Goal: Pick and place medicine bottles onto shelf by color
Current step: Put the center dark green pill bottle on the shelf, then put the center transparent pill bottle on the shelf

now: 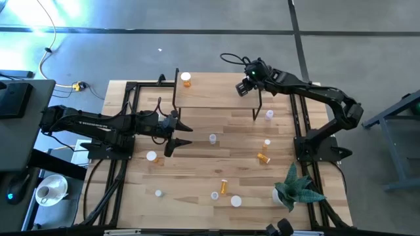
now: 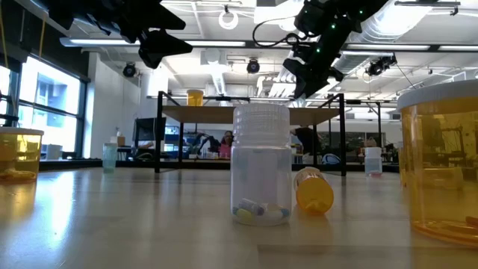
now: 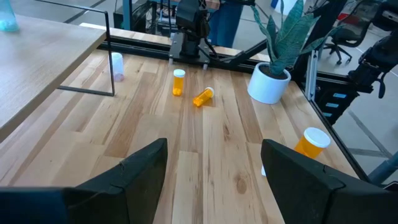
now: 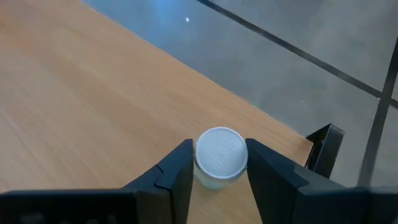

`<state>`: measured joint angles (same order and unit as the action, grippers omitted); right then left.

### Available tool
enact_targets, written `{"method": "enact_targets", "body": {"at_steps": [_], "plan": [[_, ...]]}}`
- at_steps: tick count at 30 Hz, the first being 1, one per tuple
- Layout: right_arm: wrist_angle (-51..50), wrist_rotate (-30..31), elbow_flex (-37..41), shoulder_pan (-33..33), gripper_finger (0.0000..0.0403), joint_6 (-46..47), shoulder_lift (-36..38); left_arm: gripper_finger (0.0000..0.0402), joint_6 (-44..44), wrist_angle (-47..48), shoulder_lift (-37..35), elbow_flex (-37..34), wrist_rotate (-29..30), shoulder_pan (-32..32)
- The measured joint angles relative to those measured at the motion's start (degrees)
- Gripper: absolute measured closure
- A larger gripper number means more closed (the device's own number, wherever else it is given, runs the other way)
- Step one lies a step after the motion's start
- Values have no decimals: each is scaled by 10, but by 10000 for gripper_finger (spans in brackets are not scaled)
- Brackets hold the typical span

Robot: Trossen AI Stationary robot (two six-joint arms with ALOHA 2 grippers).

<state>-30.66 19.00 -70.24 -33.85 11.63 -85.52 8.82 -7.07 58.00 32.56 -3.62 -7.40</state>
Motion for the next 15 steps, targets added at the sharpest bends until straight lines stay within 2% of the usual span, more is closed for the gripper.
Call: {"method": "enact_targets", "body": {"at_steps": [7,15], "plan": [[2,0,0,1,221,0,0,151,0,0,0,0,0,0],[3,-1,0,0,215,-1,35,151,0,0,0,0,0,0]]}}
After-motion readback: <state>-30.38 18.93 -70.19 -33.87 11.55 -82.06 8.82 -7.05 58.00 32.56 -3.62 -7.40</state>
